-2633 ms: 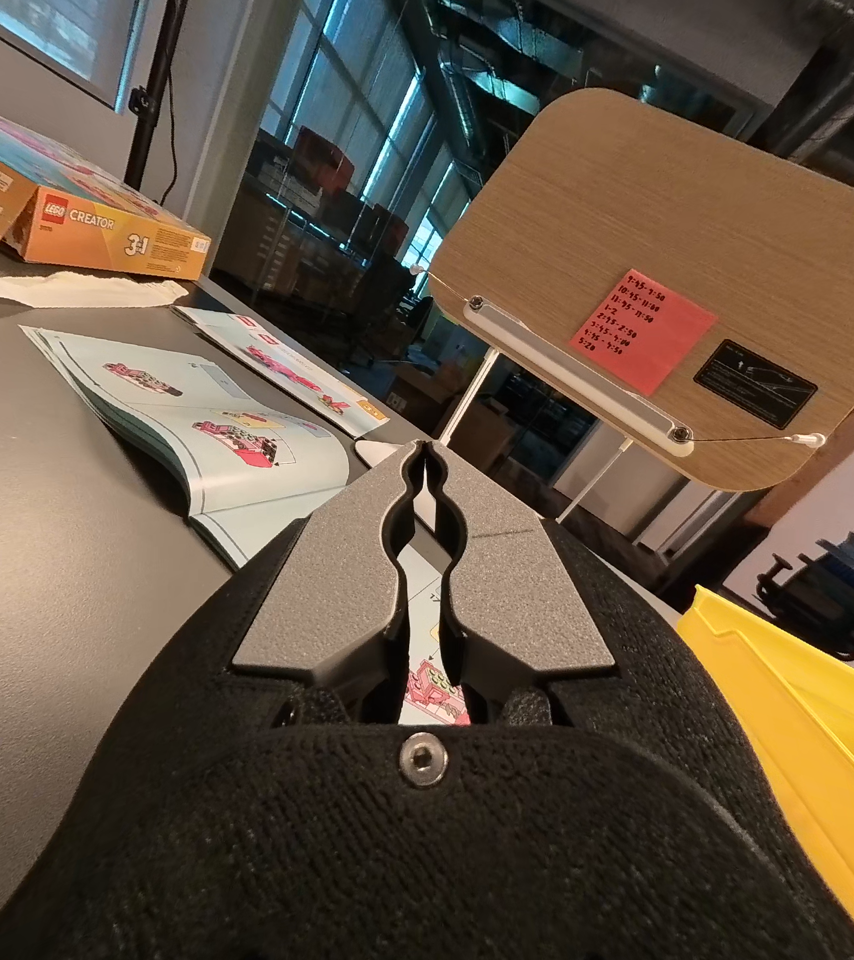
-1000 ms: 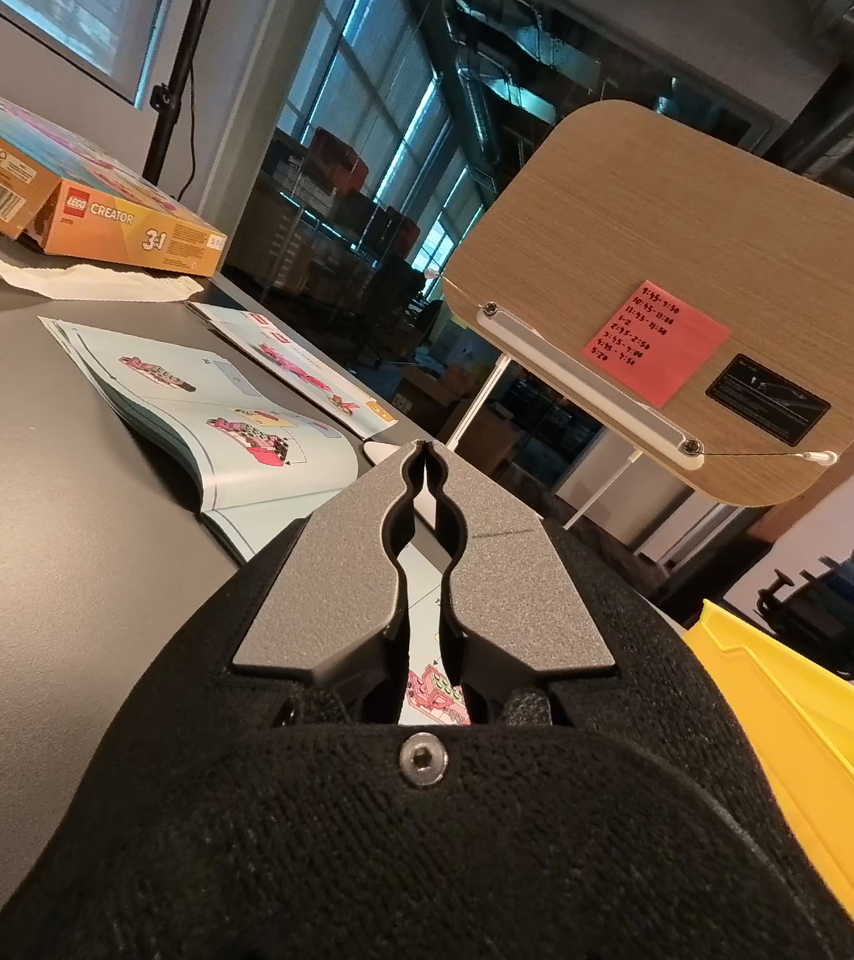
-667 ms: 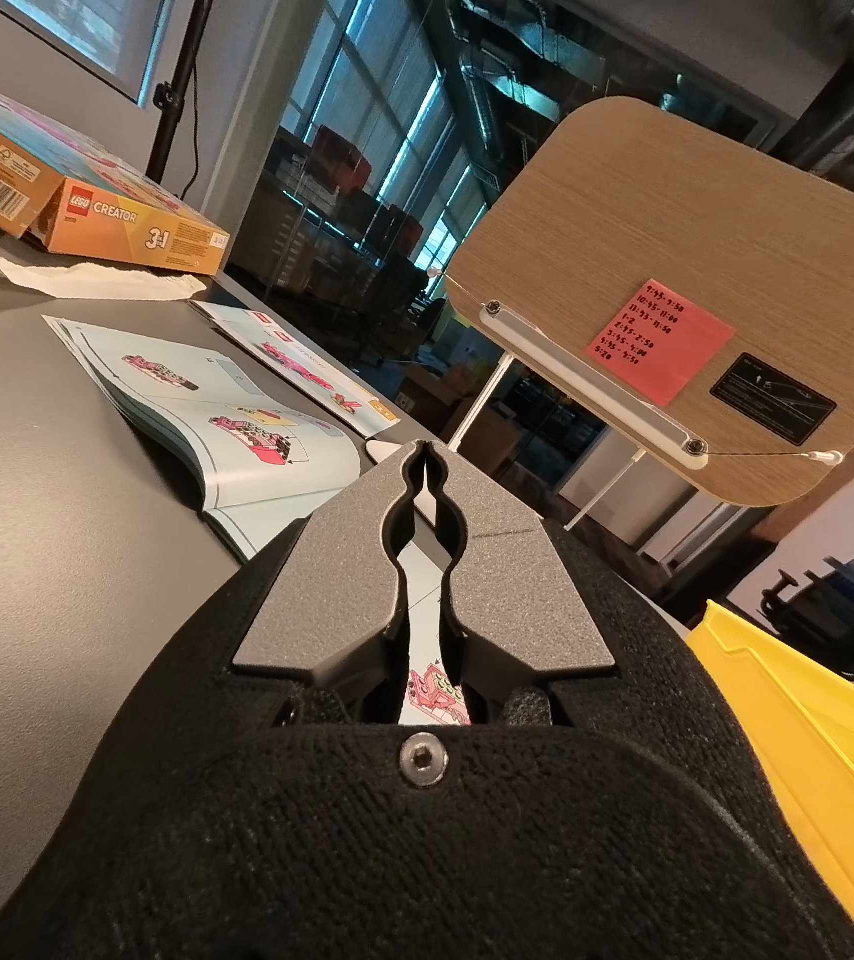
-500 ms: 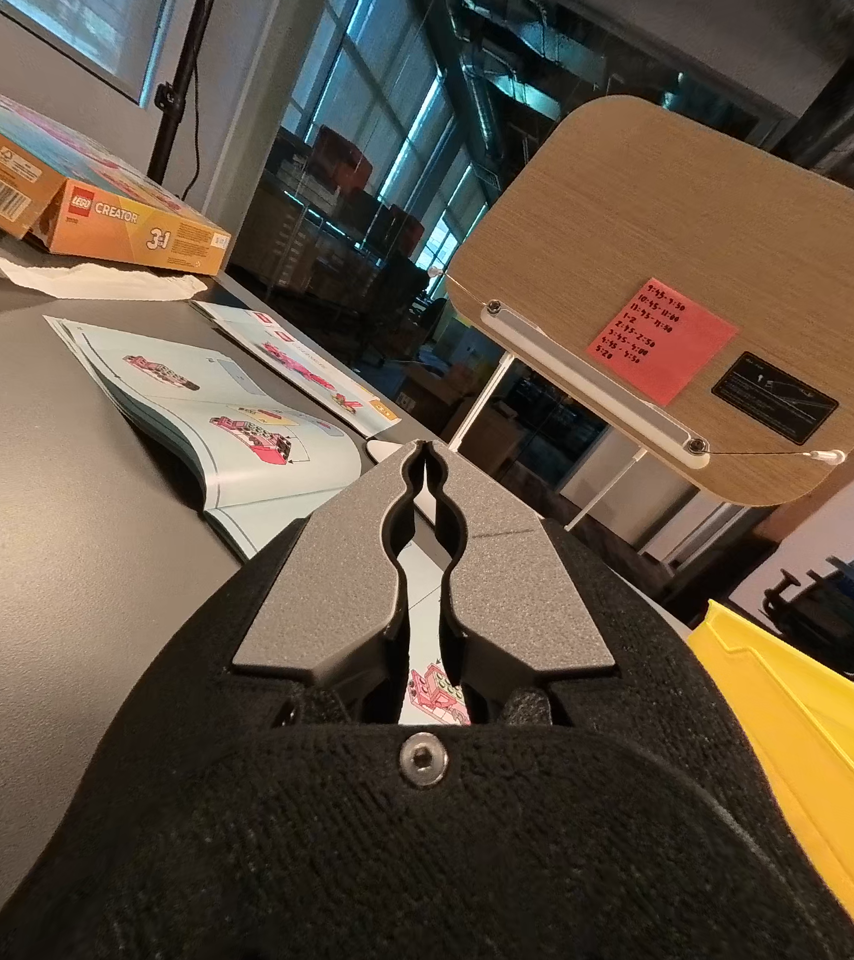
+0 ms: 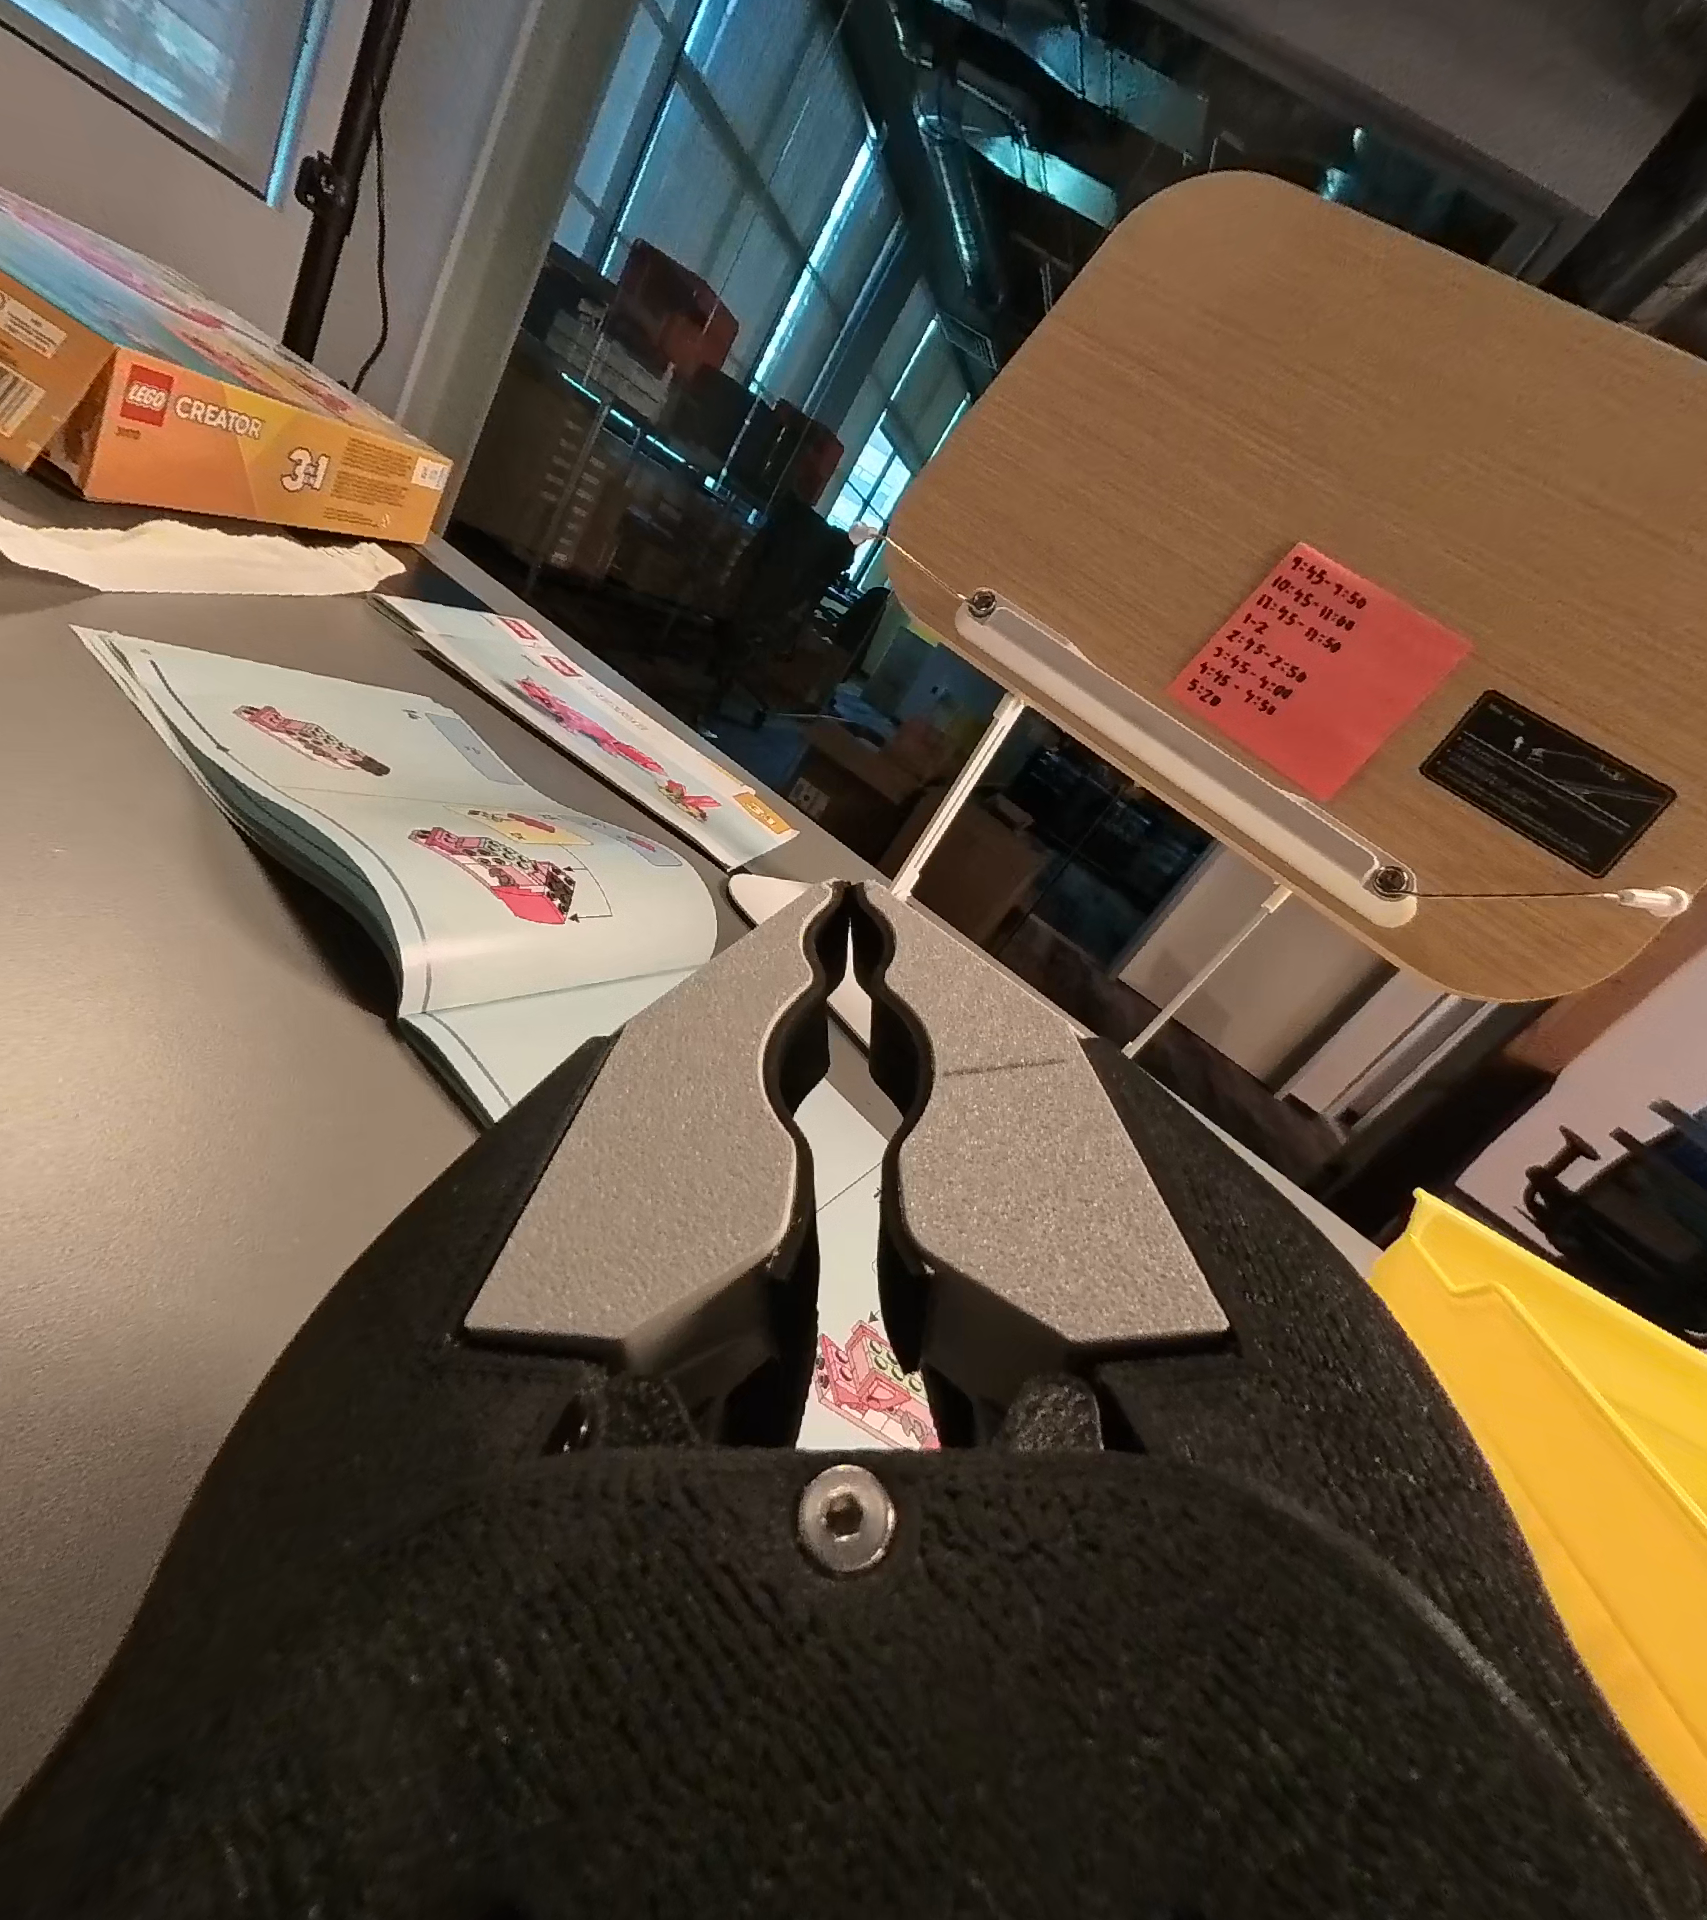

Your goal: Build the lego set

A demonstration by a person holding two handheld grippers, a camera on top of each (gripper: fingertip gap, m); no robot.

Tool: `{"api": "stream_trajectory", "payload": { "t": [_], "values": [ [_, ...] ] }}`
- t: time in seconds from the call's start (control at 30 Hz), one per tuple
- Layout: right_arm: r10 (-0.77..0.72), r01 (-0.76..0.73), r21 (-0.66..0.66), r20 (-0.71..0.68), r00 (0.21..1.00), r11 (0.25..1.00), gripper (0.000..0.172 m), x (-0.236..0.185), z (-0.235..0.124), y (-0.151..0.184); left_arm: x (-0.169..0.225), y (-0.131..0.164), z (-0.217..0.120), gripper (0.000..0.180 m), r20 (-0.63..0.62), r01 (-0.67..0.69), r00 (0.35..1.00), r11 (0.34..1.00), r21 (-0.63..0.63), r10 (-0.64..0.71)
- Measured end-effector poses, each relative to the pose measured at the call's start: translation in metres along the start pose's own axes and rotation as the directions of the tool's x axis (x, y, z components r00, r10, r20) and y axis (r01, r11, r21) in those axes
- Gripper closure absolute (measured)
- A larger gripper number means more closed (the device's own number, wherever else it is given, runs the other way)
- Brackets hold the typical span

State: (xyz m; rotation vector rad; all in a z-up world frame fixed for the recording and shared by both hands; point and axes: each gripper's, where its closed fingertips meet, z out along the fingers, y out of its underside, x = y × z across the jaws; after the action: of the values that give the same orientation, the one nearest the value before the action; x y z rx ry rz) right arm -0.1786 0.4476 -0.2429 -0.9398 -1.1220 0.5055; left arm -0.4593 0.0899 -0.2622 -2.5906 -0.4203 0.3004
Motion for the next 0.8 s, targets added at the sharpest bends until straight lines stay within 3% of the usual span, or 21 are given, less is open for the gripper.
{"api": "stream_trajectory", "payload": {
  "t": [0.2, 0.33, 0.37, 0.43, 0.47, 0.5, 0.6, 0.8],
  "values": [
    [-0.003, 0.003, -0.001, 0.002, 1.0, 1.0, 0.172, -0.001, 0.0, 0.0, 0.02, 0.019, 0.023, 0.162, -0.085, -0.035, 0.996, 0.98, -0.198, 0.018],
    [-0.001, 0.001, 0.0, 0.003, 1.0, 1.0, 0.172, -0.001, 0.0, 0.0, 0.04, 0.016, 0.028, 0.154, -0.195, -0.02, 0.981, 0.98, -0.196, -0.02],
    [-0.001, 0.001, 0.0, 0.003, 1.0, 1.0, 0.172, -0.001, 0.0, 0.0, 0.058, 0.01, 0.025, 0.152, -0.321, 0.026, 0.943, 0.985, -0.173, -0.082],
    [-0.001, 0.001, 0.0, 0.003, 1.0, 1.0, 0.172, -0.001, 0.0, 0.0, 0.086, -0.009, 0.012, 0.148, -0.555, 0.179, 0.797, 0.971, -0.156, -0.236],
    [-0.001, 0.001, -0.001, 0.003, 1.0, 1.0, 0.172, -0.001, 0.0, 0.0, 0.091, -0.015, 0.009, 0.148, -0.611, 0.236, 0.738, 0.958, -0.164, -0.286],
    [-0.001, 0.001, -0.001, 0.003, 1.0, 1.0, 0.172, -0.001, 0.0, 0.0, 0.091, -0.016, 0.01, 0.148, -0.621, 0.255, 0.722, 0.952, -0.17, -0.304],
    [0.0, 0.0, 0.0, 0.003, 1.0, 1.0, 0.172, -0.001, 0.0, 0.0, 0.078, -0.002, 0.027, 0.143, -0.508, 0.198, 0.821, 0.964, -0.176, -0.261],
    [-0.003, 0.003, 0.001, 0.008, 1.0, 1.0, 0.172, -0.002, 0.0, 0.0, 0.075, -0.005, 0.048, 0.129, -0.399, 0.113, 0.905, 0.988, -0.107, -0.146]
  ]
}}
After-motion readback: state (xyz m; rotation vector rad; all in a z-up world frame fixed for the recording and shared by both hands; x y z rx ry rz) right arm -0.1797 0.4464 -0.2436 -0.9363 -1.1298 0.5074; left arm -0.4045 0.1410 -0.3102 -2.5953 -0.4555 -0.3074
